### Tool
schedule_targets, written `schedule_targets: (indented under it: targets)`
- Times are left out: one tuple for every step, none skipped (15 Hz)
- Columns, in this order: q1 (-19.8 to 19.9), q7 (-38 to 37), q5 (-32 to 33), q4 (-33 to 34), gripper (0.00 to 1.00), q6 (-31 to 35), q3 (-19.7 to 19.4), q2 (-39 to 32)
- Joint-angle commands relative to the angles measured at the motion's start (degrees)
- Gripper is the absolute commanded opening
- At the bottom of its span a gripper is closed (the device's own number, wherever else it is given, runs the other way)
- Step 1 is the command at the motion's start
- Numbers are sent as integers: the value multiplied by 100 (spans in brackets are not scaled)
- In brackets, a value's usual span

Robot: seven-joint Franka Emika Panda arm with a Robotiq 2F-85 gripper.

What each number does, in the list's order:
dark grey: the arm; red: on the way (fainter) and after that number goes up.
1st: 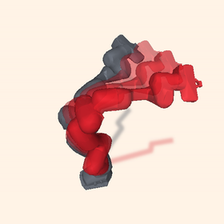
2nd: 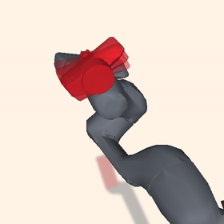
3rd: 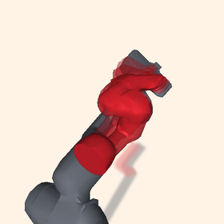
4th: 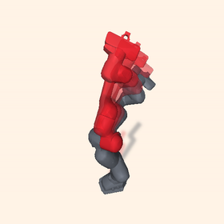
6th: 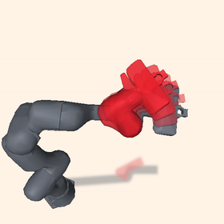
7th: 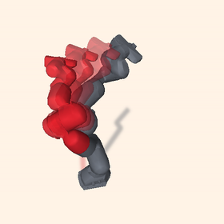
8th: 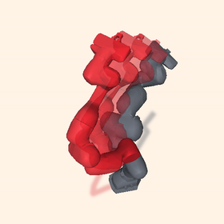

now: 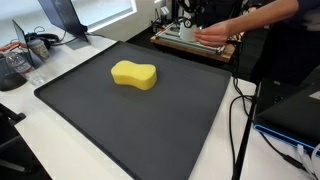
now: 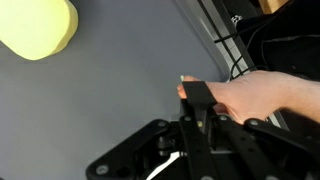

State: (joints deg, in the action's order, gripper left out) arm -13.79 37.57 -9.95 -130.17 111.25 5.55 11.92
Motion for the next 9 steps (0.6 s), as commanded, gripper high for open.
schedule_targets:
  targets:
    - [35,76,-22,168,3,-199,43,-93]
    - [36,75,-20,180,3,-204,48,-101]
    - [36,80,-18,197,3,-214,53,-117]
    - [37,69,-10,216,3,-229,61,-130]
    - [36,43,9,229,3,-240,74,-134]
    - [34,-21,51,227,3,-242,101,-119]
    - [26,-126,99,204,3,-225,144,-74]
    - [13,-244,170,180,3,-199,198,-26]
    - [-9,-260,127,29,3,19,229,40]
